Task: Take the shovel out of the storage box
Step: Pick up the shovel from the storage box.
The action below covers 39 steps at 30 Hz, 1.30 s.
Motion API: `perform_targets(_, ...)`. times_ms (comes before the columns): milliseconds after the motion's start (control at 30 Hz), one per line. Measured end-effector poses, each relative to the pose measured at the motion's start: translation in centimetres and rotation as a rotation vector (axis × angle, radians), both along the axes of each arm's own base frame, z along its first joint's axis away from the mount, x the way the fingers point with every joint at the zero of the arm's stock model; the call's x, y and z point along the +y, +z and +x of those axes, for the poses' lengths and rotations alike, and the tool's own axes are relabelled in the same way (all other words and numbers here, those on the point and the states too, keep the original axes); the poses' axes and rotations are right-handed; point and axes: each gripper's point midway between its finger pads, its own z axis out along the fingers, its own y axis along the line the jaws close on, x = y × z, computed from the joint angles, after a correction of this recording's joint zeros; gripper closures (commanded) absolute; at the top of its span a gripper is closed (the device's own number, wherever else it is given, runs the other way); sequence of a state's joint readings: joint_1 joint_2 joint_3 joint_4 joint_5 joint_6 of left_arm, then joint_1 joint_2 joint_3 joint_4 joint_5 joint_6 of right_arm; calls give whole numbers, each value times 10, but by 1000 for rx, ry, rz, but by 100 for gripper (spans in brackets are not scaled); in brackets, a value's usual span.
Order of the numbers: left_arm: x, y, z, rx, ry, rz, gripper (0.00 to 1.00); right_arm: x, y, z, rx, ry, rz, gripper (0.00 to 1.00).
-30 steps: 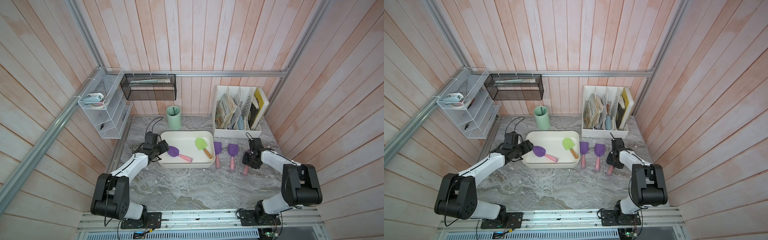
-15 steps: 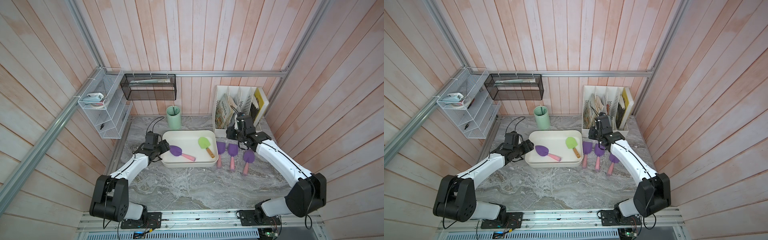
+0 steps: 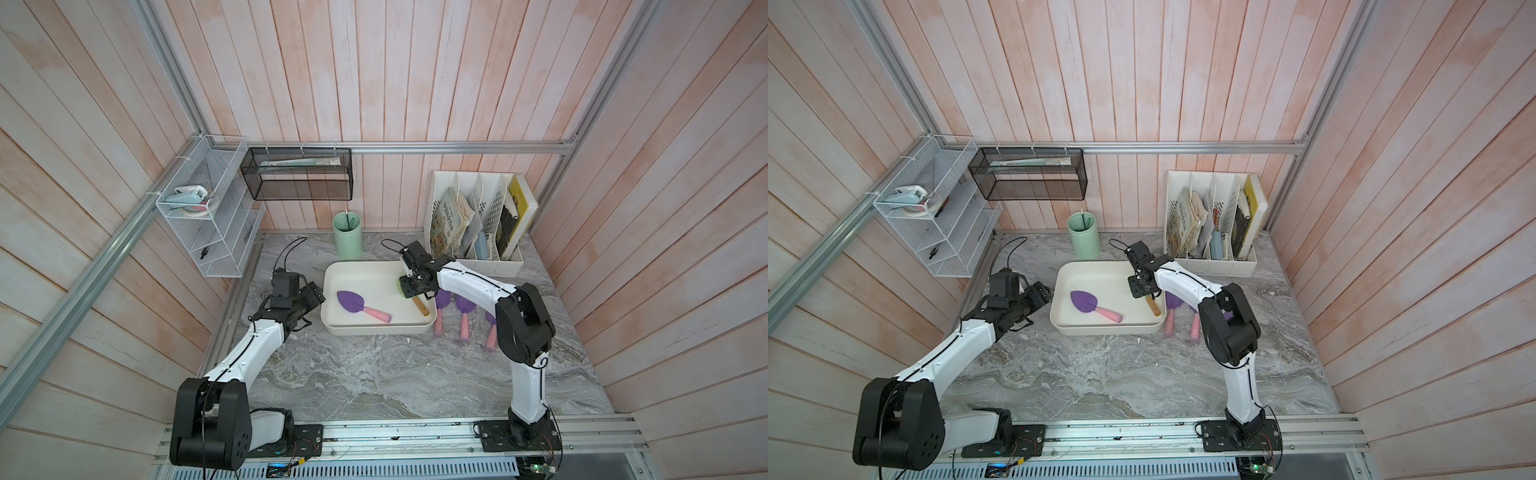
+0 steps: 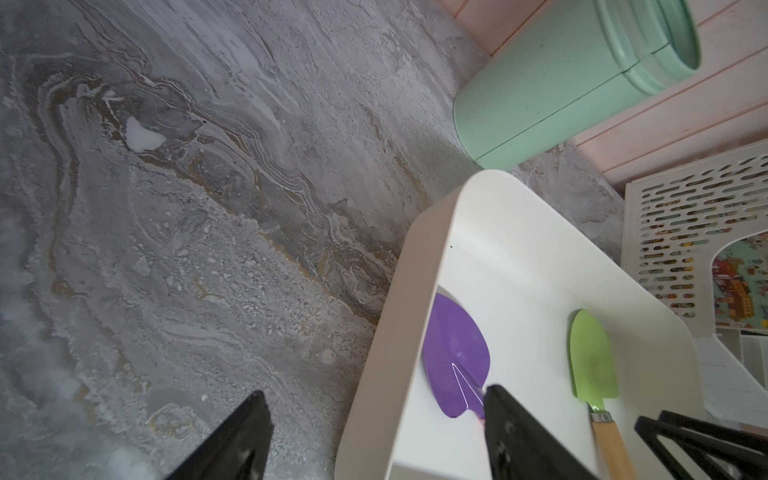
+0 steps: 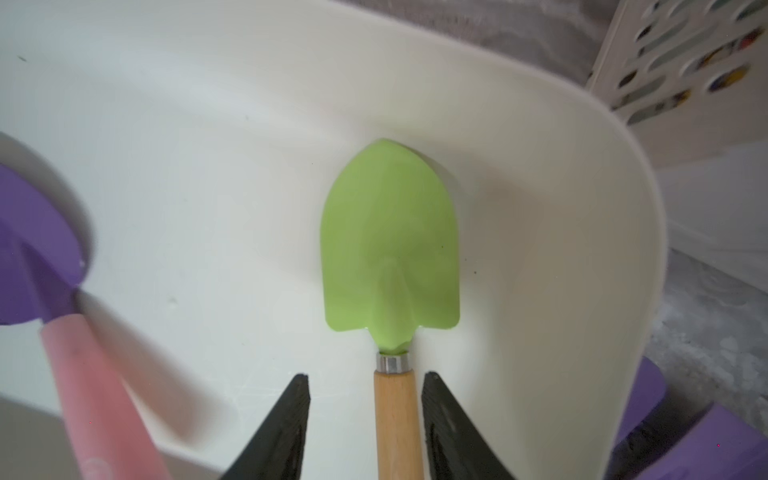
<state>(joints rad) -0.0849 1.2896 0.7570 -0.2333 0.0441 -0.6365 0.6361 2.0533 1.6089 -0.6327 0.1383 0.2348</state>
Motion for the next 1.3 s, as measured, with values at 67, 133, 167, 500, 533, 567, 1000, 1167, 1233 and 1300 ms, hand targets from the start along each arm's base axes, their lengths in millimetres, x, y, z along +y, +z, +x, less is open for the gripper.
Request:
perform_targets(67, 0, -1, -1, 4, 0, 0, 16, -4, -8, 0, 17, -8, -32, 53)
perform_targets(133, 0, -1, -1, 8, 0, 1, 17, -7, -13, 1, 25, -13, -52, 53)
perform_targets(167, 0, -2, -2, 9, 0, 1, 16, -7, -14, 1, 28, -14, -59, 53)
perform_targets(500, 2, -2, -2, 14, 3, 2, 16, 3, -46, -10, 92, -7, -81, 55)
perform_targets(533, 2, -2, -2, 14, 3, 2, 16, 5, -46, -11, 93, -6, -78, 56)
perform_targets(567, 2, -2, -2, 14, 3, 2, 16, 6, -47, -12, 94, -6, -76, 57)
perform_targets(1000, 2, -2, -2, 14, 1, 5, 16, 41, -43, -22, 89, 27, 1, 100)
perform_targets(1167, 3, -2, -2, 12, 5, 8, 17, 39, -2, -20, 16, 18, 62, 100)
perform_targets(1233, 3, -3, -3, 14, 6, 9, 16, 25, 40, -17, -56, -16, 123, 100)
perform_targets(1300, 3, -5, -4, 19, 6, 9, 16, -2, 96, -11, -164, -77, 207, 100)
